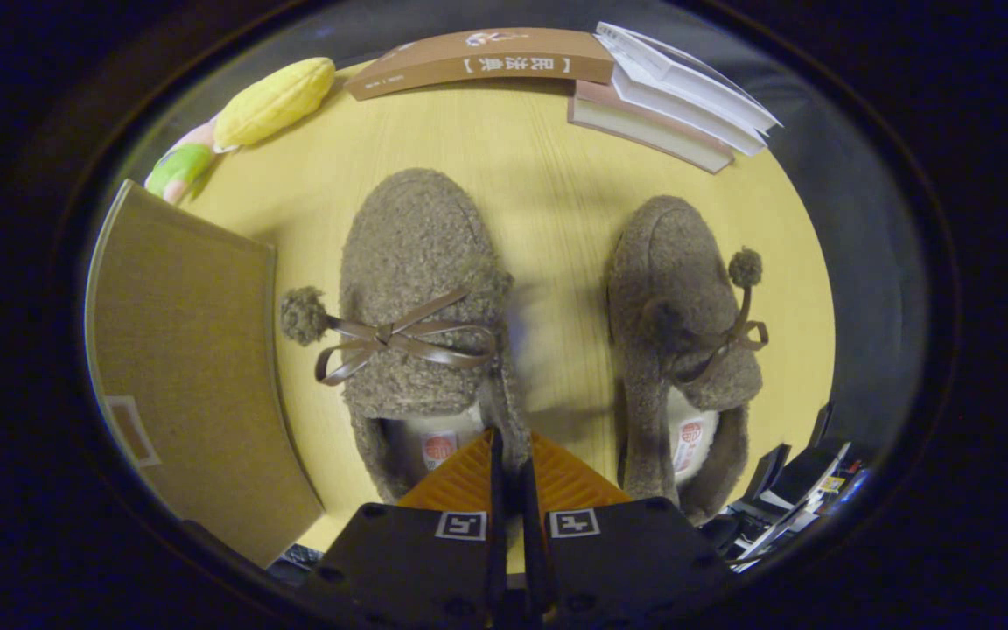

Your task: Open the storage box then place both shoes into the box .Put the left shoe in first, then the right shoe, with the right side of both shoes facing outward in a uniform manner.

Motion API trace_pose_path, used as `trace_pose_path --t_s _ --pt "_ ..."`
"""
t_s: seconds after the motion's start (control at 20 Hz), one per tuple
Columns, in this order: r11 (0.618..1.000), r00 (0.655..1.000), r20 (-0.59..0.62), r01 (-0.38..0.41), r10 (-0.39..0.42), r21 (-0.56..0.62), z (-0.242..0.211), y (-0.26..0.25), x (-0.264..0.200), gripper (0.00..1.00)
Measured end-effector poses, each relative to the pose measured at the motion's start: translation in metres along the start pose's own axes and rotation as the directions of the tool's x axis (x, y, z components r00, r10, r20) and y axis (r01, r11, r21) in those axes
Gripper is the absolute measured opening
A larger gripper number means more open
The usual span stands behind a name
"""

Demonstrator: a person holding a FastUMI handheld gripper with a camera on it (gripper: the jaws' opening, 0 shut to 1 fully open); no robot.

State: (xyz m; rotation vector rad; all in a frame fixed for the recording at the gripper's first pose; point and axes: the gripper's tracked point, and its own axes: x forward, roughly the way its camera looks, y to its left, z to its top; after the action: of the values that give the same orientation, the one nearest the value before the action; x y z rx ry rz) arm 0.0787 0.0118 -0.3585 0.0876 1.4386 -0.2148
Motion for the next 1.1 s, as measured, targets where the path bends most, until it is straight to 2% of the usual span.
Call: trace_pose_path --t_s 0.25,0.35,0.5,0.75,0.95,1.1 --pt "1.000 1.000 0.003 -0.007 0.007 0.002 -0.001 0.001 -0.002 0.06" --pt "0.999 0.999 -0.016 -0.051 0.051 -0.012 -0.005 0.009 -0.006 0.05" --pt "0.999 1.000 0.005 -0.031 0.031 0.014 -0.004 0.009 -0.013 0.05" --pt "0.991 0.992 -0.018 0.127 -0.128 -0.030 -0.015 -0.011 -0.045 0.04" --pt "0.987 0.987 -0.002 0.163 -0.163 0.010 -0.020 -0.010 -0.069 0.04" --pt "0.975 0.975 0.022 0.220 -0.220 0.022 -0.021 -0.010 -0.102 0.04"
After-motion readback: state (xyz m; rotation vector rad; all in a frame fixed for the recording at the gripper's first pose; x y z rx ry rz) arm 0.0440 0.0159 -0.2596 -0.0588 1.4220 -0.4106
